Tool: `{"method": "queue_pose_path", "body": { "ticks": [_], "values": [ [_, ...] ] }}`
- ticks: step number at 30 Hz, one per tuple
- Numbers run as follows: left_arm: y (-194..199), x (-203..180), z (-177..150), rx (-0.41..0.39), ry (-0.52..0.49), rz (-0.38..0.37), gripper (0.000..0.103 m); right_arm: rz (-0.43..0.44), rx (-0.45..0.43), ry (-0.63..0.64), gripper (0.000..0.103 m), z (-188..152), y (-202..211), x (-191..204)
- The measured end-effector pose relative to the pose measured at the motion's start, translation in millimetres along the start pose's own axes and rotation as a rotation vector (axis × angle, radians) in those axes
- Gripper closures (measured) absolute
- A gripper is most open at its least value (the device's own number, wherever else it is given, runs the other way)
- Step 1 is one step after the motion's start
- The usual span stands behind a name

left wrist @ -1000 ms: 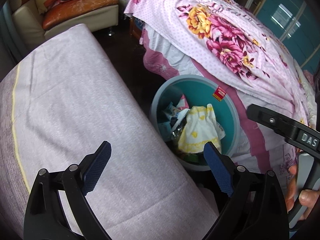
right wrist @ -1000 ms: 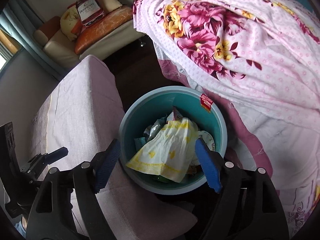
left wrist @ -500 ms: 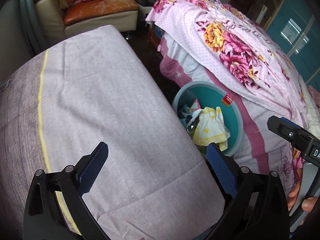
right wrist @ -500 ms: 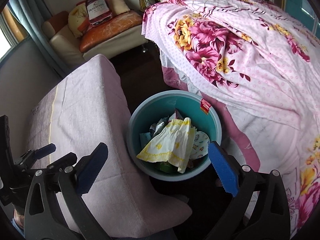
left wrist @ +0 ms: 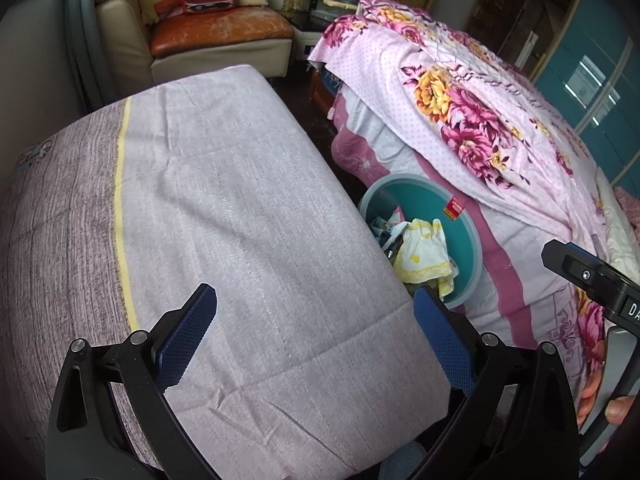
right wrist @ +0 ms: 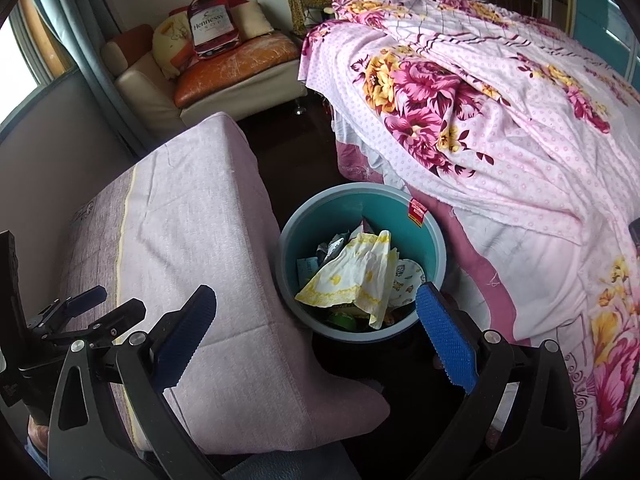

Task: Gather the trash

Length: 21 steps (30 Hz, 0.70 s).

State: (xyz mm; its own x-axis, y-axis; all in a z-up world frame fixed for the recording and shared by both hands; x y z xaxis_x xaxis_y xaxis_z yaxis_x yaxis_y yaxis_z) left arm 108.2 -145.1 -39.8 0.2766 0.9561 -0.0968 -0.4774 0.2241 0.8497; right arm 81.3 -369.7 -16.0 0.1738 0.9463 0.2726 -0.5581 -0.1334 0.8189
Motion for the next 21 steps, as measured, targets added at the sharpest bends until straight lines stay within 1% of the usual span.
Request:
{"method": "queue_pose_path", "body": {
  "ticks": [13, 18, 21],
  "values": [
    [13, 13, -10, -0.026, 0.033, 0.047, 0.004, 0.004, -0.006, 0.039, 0.007, -10, 8, 15],
    [12, 15, -9, -0.037, 0.031, 0.054, 0.004, -0.001, -0.007, 0.042, 0.007, -11, 8, 17],
    [12, 15, -10, -0.052, 0.036, 0.045, 0.004, -0.008, -0.002, 0.048, 0.007, -12, 5, 18]
  ]
}}
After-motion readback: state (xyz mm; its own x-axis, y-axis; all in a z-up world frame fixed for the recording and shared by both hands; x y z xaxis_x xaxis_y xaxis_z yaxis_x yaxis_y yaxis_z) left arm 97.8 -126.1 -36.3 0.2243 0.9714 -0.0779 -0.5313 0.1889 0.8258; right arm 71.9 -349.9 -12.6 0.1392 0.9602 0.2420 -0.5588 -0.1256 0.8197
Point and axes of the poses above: each gripper's, at about its wrist camera, not at the fingertips, and y roughly against the way its jaws point, x to its left, z to its top, the point moved 5 cm from there along -y, roughly the way its jaws point, and after that the axes turned 9 degrees about -y, right-handed, at the moved point
